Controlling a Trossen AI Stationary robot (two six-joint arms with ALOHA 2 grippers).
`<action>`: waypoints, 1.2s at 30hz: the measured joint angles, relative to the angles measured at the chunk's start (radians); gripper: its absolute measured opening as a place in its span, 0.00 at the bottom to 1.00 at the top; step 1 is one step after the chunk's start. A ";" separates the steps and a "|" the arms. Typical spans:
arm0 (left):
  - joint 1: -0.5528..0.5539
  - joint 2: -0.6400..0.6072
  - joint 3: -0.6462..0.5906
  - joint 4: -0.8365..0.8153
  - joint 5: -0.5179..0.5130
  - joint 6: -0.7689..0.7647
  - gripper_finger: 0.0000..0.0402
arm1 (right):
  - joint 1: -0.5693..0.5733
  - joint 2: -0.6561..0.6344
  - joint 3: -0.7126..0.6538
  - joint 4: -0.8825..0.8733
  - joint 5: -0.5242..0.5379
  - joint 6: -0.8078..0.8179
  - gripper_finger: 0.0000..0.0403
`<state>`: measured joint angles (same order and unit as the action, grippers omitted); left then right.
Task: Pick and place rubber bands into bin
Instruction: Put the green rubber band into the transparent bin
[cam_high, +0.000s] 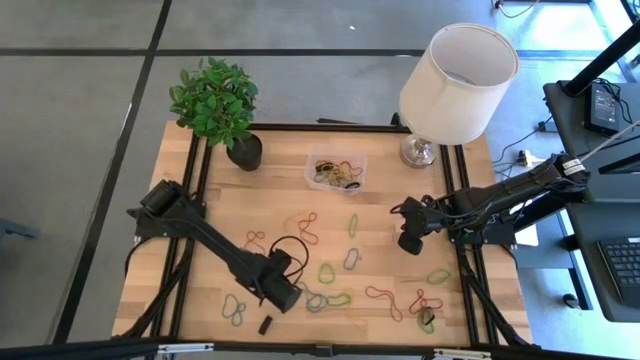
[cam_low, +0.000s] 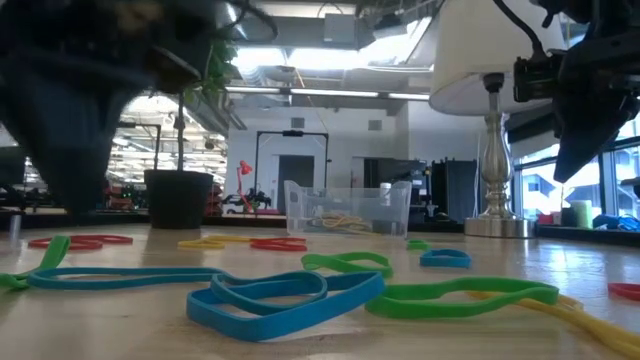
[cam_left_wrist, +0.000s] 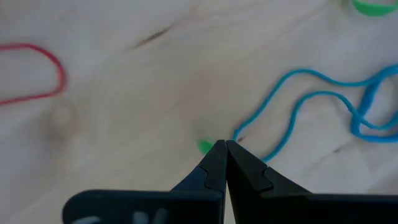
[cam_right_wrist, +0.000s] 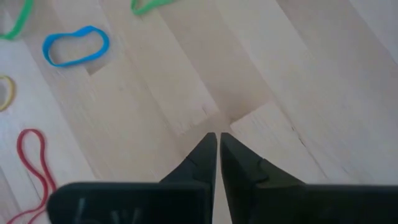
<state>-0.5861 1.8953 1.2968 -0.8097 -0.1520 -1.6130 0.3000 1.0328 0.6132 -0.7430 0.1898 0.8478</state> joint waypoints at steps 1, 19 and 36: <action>0.000 0.011 0.000 0.005 -0.001 -0.016 0.01 | 0.000 0.000 0.000 0.001 0.000 0.000 0.06; 0.006 0.036 0.000 -0.040 0.043 -0.085 0.33 | 0.000 0.000 0.000 0.081 -0.002 0.011 0.06; -0.002 0.034 -0.015 -0.049 0.124 -0.317 0.36 | 0.000 0.000 0.001 0.153 -0.007 0.041 0.06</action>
<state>-0.5877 1.9297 1.2814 -0.8585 -0.0281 -1.9303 0.3000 1.0328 0.6140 -0.5903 0.1832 0.8886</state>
